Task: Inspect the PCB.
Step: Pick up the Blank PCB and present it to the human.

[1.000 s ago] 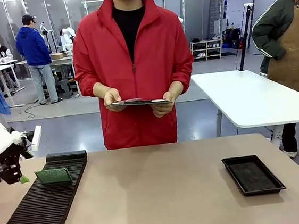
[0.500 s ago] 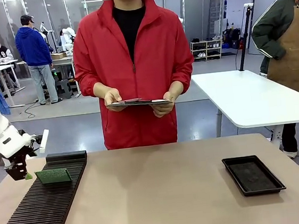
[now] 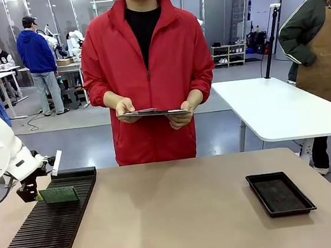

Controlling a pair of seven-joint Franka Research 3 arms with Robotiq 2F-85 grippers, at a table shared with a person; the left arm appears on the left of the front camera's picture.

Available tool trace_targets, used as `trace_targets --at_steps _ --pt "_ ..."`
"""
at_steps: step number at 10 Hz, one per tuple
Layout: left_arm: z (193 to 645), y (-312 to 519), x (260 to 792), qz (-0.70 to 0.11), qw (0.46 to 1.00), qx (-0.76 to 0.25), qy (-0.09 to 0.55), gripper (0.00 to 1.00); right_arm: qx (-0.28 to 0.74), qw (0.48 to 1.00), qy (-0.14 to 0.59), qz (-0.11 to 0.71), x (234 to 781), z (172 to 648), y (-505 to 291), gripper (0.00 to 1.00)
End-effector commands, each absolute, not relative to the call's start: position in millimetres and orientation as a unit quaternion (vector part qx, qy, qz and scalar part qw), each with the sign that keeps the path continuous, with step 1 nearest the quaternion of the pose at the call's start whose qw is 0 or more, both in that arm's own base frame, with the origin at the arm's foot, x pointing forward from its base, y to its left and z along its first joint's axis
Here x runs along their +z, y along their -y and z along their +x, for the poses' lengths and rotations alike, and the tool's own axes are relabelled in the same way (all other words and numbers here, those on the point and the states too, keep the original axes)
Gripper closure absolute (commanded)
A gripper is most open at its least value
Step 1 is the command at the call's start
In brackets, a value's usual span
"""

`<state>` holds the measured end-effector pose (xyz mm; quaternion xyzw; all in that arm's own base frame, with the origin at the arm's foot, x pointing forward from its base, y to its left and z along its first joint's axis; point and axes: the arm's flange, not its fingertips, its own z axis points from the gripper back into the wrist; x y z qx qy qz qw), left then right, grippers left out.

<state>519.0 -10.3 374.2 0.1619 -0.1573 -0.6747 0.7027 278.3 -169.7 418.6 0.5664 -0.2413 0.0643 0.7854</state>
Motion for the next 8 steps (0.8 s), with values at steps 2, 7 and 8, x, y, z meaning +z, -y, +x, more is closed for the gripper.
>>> trace_targets --at_steps 2,7,8 --pt "523.0 4.8 365.4 0.175 0.704 -0.666 0.175 0.24 0.065 0.781 0.247 0.570 419.8 279.5 169.9 0.00" --pt "528.1 8.5 366.3 0.148 0.706 -0.679 0.137 1.00 0.065 0.781 0.247 0.570 419.8 279.5 169.9 0.00" --pt "529.5 9.8 367.4 0.141 0.708 -0.681 0.125 0.96 0.065 0.781 0.247 0.570 419.8 279.5 169.9 0.00"
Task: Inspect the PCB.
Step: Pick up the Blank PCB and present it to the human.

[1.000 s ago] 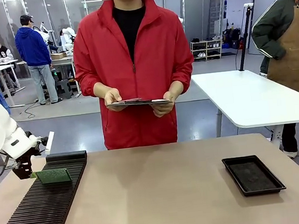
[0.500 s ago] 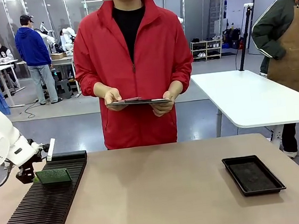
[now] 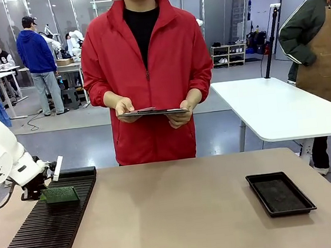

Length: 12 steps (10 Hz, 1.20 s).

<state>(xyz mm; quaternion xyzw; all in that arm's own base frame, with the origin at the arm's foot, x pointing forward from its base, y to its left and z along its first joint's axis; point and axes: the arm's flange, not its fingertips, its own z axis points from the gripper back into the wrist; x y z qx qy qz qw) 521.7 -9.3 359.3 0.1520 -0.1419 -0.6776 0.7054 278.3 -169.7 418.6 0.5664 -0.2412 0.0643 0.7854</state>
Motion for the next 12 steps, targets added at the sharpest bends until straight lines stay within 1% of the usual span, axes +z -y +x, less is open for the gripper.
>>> trace_targets --at_steps 1,4,5,7,8,10,11,12 --pt "530.6 10.4 367.2 0.136 0.709 -0.683 0.110 1.00 0.065 0.781 0.247 0.570 419.8 279.5 169.9 0.00" --pt "533.8 12.8 365.7 0.132 0.716 -0.679 0.091 1.00 0.065 0.781 0.247 0.570 419.8 279.5 169.9 0.00" --pt "535.6 12.2 366.6 0.140 0.729 -0.666 0.073 1.00 0.065 0.781 0.247 0.570 419.8 279.5 169.9 0.00" --pt "534.4 10.6 379.1 0.122 0.748 -0.648 0.075 1.00 0.065 0.781 0.247 0.570 419.8 279.5 169.9 0.00" --pt "531.4 9.0 397.2 0.104 0.766 -0.628 0.091 1.00 0.065 0.781 0.247 0.570 419.8 279.5 169.9 0.00" --pt "516.2 -5.7 447.6 0.054 0.809 -0.571 0.131 1.00 0.065 0.781 0.247 0.570 419.8 279.5 169.9 0.00" --pt "507.0 -19.4 465.7 0.006 0.841 -0.522 0.144 1.00 0.065 0.781 0.247 0.570 419.8 279.5 169.9 0.00" --pt "493.4 -37.7 472.5 -0.061 0.864 -0.476 0.153 1.00 0.065 0.781 0.247 0.570 419.8 279.5 169.9 0.00"
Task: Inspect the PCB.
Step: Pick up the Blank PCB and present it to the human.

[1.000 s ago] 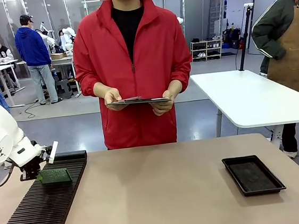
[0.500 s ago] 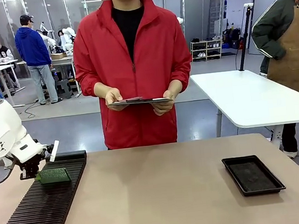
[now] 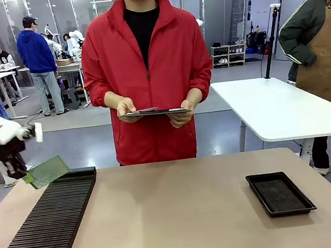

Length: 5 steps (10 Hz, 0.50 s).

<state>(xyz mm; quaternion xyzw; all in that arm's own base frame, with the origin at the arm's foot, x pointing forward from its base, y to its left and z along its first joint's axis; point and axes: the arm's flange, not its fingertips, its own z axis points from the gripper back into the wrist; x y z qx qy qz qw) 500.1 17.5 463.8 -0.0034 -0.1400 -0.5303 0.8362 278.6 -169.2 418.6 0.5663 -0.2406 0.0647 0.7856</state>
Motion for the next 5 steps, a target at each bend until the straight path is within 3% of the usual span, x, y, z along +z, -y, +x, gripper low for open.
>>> trace_targets --at_steps 1,2,5 --pt "483.2 -53.3 471.0 -0.136 0.877 -0.426 0.173 1.00 0.065 0.781 0.247 0.570 419.8 279.5 169.9 0.00" --pt "473.7 -67.8 467.4 -0.235 0.878 -0.373 0.188 1.00 0.065 0.781 0.247 0.570 419.8 279.5 169.9 0.00" --pt "446.0 -80.5 445.3 -0.366 0.865 -0.255 0.230 1.00 0.065 0.781 0.247 0.570 419.8 279.5 169.9 0.00"
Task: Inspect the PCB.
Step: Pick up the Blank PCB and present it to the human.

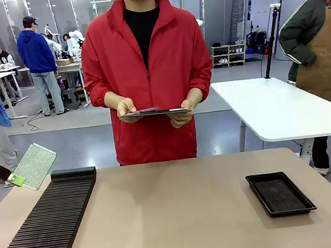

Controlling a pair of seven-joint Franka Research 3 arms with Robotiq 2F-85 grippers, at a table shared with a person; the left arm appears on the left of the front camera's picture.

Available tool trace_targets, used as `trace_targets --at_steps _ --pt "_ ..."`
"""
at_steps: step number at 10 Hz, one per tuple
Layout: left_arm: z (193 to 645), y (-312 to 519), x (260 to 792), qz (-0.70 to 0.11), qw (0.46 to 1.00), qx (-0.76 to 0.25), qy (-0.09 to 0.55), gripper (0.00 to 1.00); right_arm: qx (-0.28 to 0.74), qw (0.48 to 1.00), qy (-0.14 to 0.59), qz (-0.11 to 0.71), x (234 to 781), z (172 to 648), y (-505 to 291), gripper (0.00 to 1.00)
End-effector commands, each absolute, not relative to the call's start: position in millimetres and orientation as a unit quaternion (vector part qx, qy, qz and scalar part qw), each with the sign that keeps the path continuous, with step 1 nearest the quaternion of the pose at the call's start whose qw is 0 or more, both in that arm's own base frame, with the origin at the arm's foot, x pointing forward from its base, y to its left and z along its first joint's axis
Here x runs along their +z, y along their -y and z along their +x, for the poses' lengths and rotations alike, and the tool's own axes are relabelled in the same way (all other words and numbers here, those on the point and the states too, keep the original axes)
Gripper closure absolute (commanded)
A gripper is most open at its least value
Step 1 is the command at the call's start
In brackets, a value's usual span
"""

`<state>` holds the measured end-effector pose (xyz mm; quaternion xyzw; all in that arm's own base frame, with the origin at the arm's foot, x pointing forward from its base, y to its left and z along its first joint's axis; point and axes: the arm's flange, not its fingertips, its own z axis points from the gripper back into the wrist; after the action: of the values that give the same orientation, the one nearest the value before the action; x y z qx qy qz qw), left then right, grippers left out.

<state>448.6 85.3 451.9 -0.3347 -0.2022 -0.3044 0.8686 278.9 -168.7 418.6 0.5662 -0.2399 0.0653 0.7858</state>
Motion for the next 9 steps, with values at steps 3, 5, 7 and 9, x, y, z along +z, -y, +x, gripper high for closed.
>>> trace_targets --at_steps 3,5,7,9 --pt "443.4 -86.7 440.9 -0.366 0.865 -0.268 0.213 1.00 0.065 0.781 0.247 0.570 419.8 279.5 169.9 0.00" --pt "443.4 -86.7 440.9 -0.366 0.865 -0.268 0.213 1.00 0.065 0.781 0.247 0.570 419.8 279.5 169.9 0.00" --pt "441.4 -83.4 436.0 -0.369 0.866 -0.257 0.218 0.97 0.065 0.781 0.247 0.570 419.8 279.5 169.9 0.00" --pt "464.4 -66.8 441.4 -0.522 0.825 -0.192 0.098 0.97 0.065 0.781 0.247 0.570 419.8 279.5 169.9 0.00"
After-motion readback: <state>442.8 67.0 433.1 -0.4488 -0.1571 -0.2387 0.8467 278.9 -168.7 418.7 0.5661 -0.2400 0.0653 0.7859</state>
